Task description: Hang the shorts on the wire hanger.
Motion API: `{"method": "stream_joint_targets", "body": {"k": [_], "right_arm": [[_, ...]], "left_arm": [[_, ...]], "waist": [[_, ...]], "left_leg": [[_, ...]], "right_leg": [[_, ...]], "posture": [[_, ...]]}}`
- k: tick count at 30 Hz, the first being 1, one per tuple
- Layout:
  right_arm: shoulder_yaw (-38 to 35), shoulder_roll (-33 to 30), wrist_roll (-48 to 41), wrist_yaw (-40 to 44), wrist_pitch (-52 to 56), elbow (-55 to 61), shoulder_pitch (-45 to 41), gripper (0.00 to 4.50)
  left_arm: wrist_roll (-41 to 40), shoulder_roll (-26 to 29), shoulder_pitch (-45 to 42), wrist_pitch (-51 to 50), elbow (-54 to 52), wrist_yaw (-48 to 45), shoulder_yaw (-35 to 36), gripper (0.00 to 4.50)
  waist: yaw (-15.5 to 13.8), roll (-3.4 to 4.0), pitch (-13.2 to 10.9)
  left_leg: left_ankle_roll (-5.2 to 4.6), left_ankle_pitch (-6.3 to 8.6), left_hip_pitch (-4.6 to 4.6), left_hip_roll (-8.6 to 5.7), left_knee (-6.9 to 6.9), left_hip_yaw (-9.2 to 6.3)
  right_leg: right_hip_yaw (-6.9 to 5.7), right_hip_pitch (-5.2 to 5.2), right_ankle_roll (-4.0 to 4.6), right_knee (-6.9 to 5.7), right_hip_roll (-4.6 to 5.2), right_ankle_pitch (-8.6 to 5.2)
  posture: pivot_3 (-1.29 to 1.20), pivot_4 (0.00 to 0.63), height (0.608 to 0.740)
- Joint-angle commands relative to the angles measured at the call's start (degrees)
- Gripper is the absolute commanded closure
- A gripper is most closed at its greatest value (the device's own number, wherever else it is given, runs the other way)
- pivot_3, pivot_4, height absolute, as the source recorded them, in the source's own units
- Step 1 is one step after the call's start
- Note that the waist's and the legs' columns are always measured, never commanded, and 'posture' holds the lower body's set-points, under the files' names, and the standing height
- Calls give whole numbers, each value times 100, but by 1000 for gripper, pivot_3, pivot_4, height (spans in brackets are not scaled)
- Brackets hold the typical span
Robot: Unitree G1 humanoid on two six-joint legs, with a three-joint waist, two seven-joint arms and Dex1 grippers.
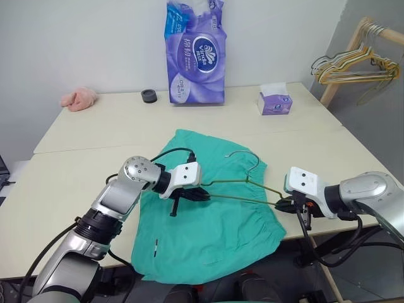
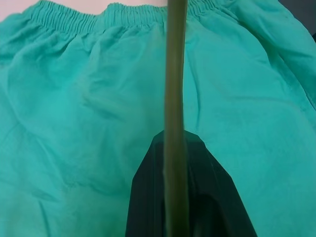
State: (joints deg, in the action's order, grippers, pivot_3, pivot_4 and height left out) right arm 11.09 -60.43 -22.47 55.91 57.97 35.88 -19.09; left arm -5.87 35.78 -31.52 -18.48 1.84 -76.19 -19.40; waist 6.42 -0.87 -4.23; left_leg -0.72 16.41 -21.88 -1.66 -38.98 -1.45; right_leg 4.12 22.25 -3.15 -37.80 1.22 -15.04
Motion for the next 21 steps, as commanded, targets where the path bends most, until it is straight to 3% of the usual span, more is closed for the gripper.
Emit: {"method": "stream_joint_targets", "body": {"k": [1, 7, 11, 15, 21], "right_arm": [[-214, 76, -103, -133, -36, 189, -18, 4500], [-494, 19, -229, -214, -1, 196, 301, 4500], [-1305, -144, -379, -223, 80, 124, 1048, 4500], [-2601, -54, -698, -174, 438, 16, 2049, 4500], [-4128, 365, -735, -95, 600, -151, 3903, 4500]], "left_arm": [[-539, -247, -18, -403, -334, 30, 208, 3554], [-826, -511, -192, -841, 146, 728, 911, 1712], [-898, -274, -360, -631, 924, 991, 1452, 1712], [-604, -20, -430, -131, 1644, 1305, 1602, 1712], [-731, 106, 127, 7, 1059, 879, 1394, 1712]], "waist": [[-1, -1, 0], [-4, -4, -4], [-19, -10, -9], [-40, -10, -12], [-169, -14, -13]], "left_leg": [[0, 0, -1, 0, 0, -1], [0, 0, 0, 0, 0, -3], [0, 0, 0, 1, 0, -5], [0, 0, 0, 0, 4, -2], [2, 2, -5, -1, 5, -3]], "right_leg": [[-1, 0, 0, 0, 0, 0], [1, -1, -3, 0, 0, -1], [0, 0, -3, -1, -1, -1], [-1, -1, -2, 3, -2, -1], [1, -4, 0, 14, 4, 0]], "posture": [[-178, 64, 740], [-182, 72, 740], [-175, 76, 740], [-174, 76, 740], [-183, 78, 740]]}}
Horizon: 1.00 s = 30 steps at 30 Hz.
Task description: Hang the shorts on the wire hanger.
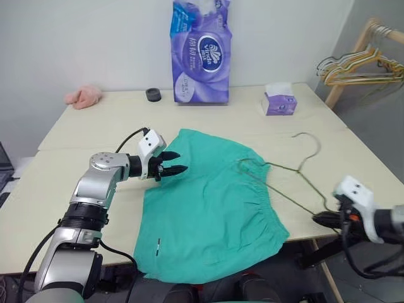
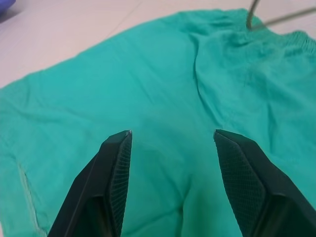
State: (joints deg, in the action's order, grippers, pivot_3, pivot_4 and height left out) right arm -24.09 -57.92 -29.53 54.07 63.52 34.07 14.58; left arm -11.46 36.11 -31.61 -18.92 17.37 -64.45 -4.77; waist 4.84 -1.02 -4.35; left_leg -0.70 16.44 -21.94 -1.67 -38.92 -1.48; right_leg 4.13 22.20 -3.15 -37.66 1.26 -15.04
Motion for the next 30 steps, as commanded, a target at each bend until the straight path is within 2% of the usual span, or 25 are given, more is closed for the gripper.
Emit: {"method": "stream_joint_targets", "body": {"k": [1, 4, 6, 10, 21, 30], "right_arm": [[-783, 190, -40, 105, 63, 76, 830, 4500], [-1167, 386, -144, 108, 155, 176, 1391, 4500], [-1273, 431, -163, 108, 134, 195, 1593, 4500], [-1551, 732, -372, 86, 280, 348, 1966, 4500], [-2110, 715, -930, 206, 508, 732, 2300, 4500], [-1838, 753, -1415, 67, 807, 946, 2311, 4500]], "left_arm": [[-299, 82, 213, -55, -658, -449, -72, 1712], [-519, 131, 345, -252, -928, -783, -108, 1712], [-558, 187, 394, -313, -1020, -917, -157, 1712], [-592, 184, 357, -348, -1033, -1047, -214, 1712], [-482, 86, 249, -190, -885, -1036, -393, 1712], [-451, 12, 291, -57, -821, -1031, -467, 1712]], "waist": [[-23, 2, -1], [-7, 2, -2], [15, 3, -1], [56, 8, 2], [39, 6, 0], [41, 3, -1]], "left_leg": [[1, 1, 0, 0, 1, -2], [1, 0, -2, 2, 0, -1], [1, -1, 3, 2, -2, 5], [1, -2, 19, 11, -3, 16], [1, -1, 14, 12, -2, 20], [1, -1, 13, 12, -1, 19]], "right_leg": [[-1, 0, 0, 0, 0, 0], [-1, 2, -1, -3, 1, -2], [4, -2, -26, -2, 0, -17], [5, -12, -23, -2, -10, -23], [3, -8, -22, 2, -13, -25], [4, -6, -22, 4, -13, -25]], "posture": [[-184, 77, 740], [-191, 75, 740], [-193, 75, 740], [-195, 70, 740], [-213, 66, 740], [-215, 66, 740]]}}
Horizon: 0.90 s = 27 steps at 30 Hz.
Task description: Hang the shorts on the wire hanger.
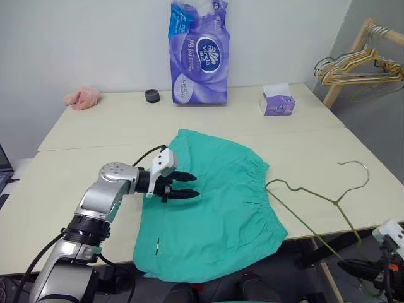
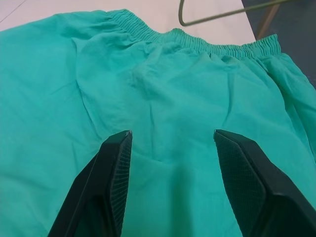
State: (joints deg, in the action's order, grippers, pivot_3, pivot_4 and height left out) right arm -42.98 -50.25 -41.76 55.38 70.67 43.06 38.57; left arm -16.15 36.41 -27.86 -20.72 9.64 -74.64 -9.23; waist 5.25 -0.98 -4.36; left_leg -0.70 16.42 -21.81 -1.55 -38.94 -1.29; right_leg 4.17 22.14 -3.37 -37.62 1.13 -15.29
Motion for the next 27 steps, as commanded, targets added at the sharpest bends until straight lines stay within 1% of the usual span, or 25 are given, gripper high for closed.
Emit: {"method": "stream_joint_targets", "body": {"k": [1, 9, 13, 15, 17, 22, 27], "right_arm": [[59, 14, -283, -105, 159, 18, -166, 4500], [-199, 48, -758, -147, 346, -73, -302, 4500], [-259, 62, -771, -198, 330, -230, -177, 4500], [-297, 187, -807, -288, 356, -409, -176, 4500], [-266, 197, -717, -284, 249, -461, -68, 4500], [-123, 272, -821, -314, 204, -286, 141, 4500], [0, 246, -1001, -327, 237, -92, 144, 4500]], "left_arm": [[24, -26, -87, 128, -43, -5, -20, 1712], [23, -40, -16, 100, -132, 30, 5, 1712], [2, -75, 5, 66, -217, 16, -28, 1712], [-8, -146, -34, 52, -220, 54, -28, 1712], [-11, -179, -58, 29, -232, 55, -29, 1712], [2, -201, -58, 24, -260, 18, -35, 1712], [-123, -336, -103, -32, -371, 44, 19, 1712]], "waist": [[1, 0, 0], [-6, 0, 0], [-7, -1, -1], [-8, -1, -1], [-10, 3, -2], [-8, 2, -3], [2, -1, -8]], "left_leg": [[0, 0, -1, 0, 0, 0], [0, 0, -2, 0, 0, -2], [0, 0, -2, 0, 0, 1], [0, 0, -3, 0, 1, 0], [0, 0, -5, 1, 1, -2], [0, 0, -6, 1, 3, -3], [0, 0, -5, 1, 3, 0]], "right_leg": [[0, 0, 0, 1, 0, 0], [0, 1, 0, 1, 0, 0], [0, 0, 0, 3, 0, 0], [1, 0, 0, 5, 0, 0], [1, 0, 0, 7, 0, 0], [2, 1, 0, 9, 0, 0], [1, 0, 0, 11, 1, 0]], "posture": [[-212, 66, 740], [-209, 66, 740], [-211, 68, 740], [-212, 69, 740], [-212, 70, 740], [-212, 71, 740], [-212, 81, 740]]}}
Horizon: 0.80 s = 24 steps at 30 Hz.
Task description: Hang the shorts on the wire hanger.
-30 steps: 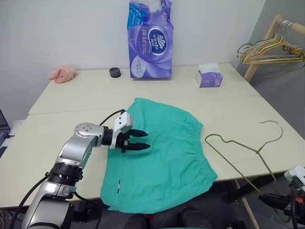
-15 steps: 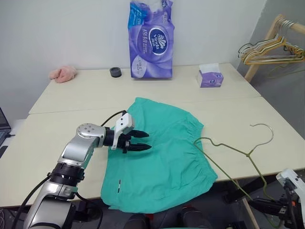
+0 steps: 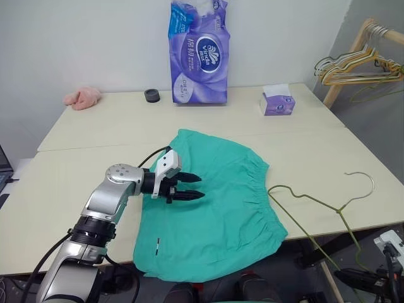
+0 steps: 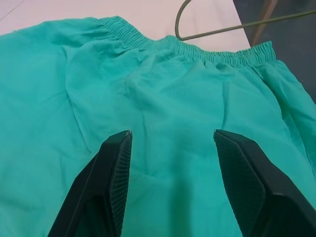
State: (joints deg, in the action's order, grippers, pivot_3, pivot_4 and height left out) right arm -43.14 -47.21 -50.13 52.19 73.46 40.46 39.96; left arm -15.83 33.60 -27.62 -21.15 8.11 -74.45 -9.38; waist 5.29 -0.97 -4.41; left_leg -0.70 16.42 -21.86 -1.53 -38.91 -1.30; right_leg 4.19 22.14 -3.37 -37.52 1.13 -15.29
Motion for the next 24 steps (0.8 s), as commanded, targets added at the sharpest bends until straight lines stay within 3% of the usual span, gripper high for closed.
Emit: {"method": "stream_joint_targets", "body": {"k": [1, 7, 17, 24], "right_arm": [[58, -86, -182, -16, -37, 173, -11, 4500], [337, -278, -152, -45, -74, -22, -198, 4500], [-7, -129, -130, -426, 47, -907, -691, 4500], [72, -157, -328, -283, 126, -596, -347, 4500]], "left_arm": [[-162, -122, -151, 58, -193, 106, 89, 1712], [-291, -320, -381, 114, -81, 378, 293, 1712], [-114, -381, -450, 470, 185, 687, 294, 1712], [-90, -368, -443, 487, 164, 700, 276, 1712]], "waist": [[-5, -3, -4], [-13, -5, -7], [-16, -3, -10], [-23, 7, -16]], "left_leg": [[0, 0, 0, 0, 0, 0], [0, 0, -8, 0, 1, -4], [-3, 3, -10, 0, 8, -2], [-3, 3, -12, 0, 12, -8]], "right_leg": [[0, 0, 0, 1, 0, 0], [0, -3, -2, 21, 1, 2], [0, -7, -5, 40, 1, 5], [-4, -6, -5, 40, 0, 4]], "posture": [[-212, 81, 740], [-207, 80, 740], [-206, 81, 740], [-202, 82, 740]]}}
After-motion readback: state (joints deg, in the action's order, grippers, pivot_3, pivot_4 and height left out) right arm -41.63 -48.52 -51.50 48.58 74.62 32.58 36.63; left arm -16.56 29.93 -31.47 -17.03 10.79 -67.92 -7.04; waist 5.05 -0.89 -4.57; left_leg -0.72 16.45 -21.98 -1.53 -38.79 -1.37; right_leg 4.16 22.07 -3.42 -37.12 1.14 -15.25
